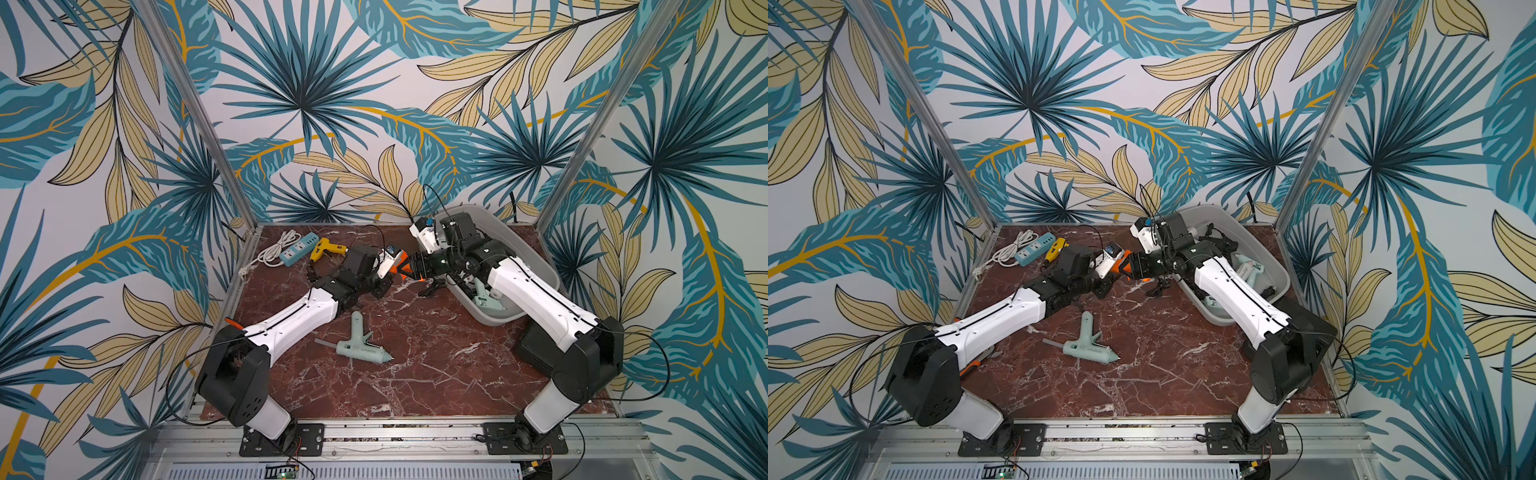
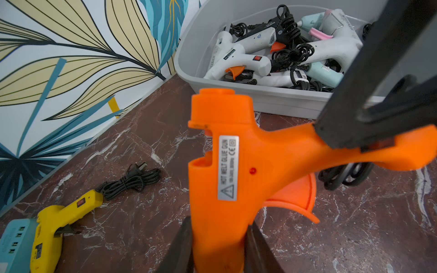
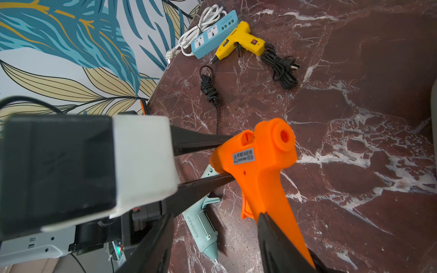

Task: Put the hot melt glue gun into the storage box
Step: Pick up the hot melt adhesive gun from the center of the board.

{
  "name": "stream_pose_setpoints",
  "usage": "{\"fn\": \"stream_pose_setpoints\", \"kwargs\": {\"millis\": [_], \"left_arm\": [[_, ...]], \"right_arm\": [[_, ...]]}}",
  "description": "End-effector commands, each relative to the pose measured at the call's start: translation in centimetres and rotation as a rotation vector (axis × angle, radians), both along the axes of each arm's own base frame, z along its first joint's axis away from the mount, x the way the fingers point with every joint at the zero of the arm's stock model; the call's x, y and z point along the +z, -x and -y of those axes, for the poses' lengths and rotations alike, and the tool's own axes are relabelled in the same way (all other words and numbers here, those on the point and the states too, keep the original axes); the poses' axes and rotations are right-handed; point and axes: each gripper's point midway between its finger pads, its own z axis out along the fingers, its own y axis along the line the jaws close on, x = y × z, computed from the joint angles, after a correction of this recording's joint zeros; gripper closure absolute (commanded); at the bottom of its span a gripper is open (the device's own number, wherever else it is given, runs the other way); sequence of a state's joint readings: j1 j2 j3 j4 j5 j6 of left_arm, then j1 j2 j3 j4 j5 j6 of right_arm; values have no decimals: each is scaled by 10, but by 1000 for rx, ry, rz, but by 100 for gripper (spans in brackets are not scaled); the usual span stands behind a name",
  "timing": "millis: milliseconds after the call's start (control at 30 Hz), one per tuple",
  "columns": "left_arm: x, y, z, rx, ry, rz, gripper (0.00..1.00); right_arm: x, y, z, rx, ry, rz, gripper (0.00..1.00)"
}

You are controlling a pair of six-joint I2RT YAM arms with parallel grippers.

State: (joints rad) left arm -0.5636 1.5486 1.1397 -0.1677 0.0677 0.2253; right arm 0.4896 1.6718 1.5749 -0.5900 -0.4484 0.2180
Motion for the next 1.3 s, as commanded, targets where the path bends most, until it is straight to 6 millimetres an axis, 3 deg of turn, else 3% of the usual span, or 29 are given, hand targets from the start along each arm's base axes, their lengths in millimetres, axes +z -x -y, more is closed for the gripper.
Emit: {"fn": "stream_pose_setpoints", "kwargs": {"millis": [0, 167, 267, 500, 767, 1033, 1267], "left_arm": [[32, -4, 8, -39, 43, 110, 100], [24, 3, 5, -60, 11, 115, 100], [24, 6, 6, -76, 17, 118, 100], [31, 4, 11, -84, 50, 132, 100], [34, 2, 14, -86, 63, 135, 100], [37, 0, 15, -88, 72, 141, 100], [36, -7, 12, -50, 76, 144, 100]], "right_arm": [[-9, -2, 23, -55, 80, 1, 39], [-2, -1, 31, -60, 97, 23, 39], [-9, -3, 34, -65, 107, 7, 40], [-28, 3, 14, 12, 41, -93, 47], [-34, 0, 10, 18, 30, -109, 57], [-45, -3, 8, 18, 38, -133, 55], [-40, -1, 7, 26, 20, -129, 74]]}}
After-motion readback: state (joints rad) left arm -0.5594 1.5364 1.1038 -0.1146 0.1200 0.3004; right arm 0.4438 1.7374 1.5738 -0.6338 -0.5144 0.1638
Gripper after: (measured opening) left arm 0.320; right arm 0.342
